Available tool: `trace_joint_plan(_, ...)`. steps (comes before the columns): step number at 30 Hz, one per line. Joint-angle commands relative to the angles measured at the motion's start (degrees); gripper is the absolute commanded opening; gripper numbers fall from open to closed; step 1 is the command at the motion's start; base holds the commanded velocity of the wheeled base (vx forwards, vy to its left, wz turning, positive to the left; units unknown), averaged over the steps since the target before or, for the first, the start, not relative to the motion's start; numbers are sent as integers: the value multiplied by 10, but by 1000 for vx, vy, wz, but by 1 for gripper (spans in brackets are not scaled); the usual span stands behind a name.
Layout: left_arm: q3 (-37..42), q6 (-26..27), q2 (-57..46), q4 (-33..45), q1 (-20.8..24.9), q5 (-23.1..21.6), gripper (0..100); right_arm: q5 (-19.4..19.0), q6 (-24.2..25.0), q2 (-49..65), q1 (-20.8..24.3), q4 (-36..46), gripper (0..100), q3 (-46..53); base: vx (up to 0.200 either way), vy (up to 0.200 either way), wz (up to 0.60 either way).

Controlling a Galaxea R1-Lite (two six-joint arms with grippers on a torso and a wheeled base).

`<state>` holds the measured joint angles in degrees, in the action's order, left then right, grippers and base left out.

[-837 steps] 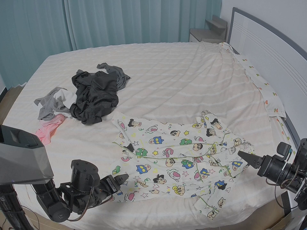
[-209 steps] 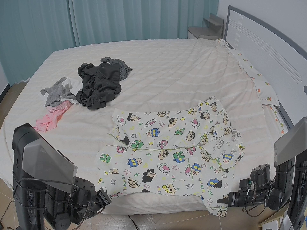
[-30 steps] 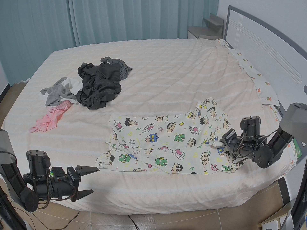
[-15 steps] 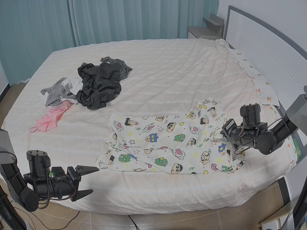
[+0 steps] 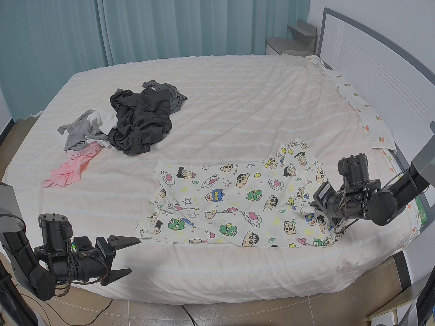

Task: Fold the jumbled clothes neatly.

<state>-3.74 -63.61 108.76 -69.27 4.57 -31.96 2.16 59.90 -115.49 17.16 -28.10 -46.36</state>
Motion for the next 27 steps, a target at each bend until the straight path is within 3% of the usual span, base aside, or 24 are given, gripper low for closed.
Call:
trace_joint_plan(1, 2, 0, 2, 0, 0, 1, 100, 0, 4, -10, 6, -10, 0, 35, 0, 0, 0)
trace_joint_plan(8, 2, 0, 2, 0, 1, 1, 100, 0, 25, -12, 23, -109, 0, 129, 0, 0, 0)
trace_joint_plan(9, 2, 0, 2, 0, 1, 1, 100, 0, 25, -13, 25, -113, 100, 133, 0, 0, 0)
trace_joint_plan(15, 2, 0, 2, 0, 1, 1, 100, -1, 26, -18, 43, -150, 100, 177, 0, 0, 0)
trace_joint_plan(27, 1, 0, 3, 0, 1, 1, 100, 4, 10, 37, 16, -259, 100, 270, 0, 0, 0)
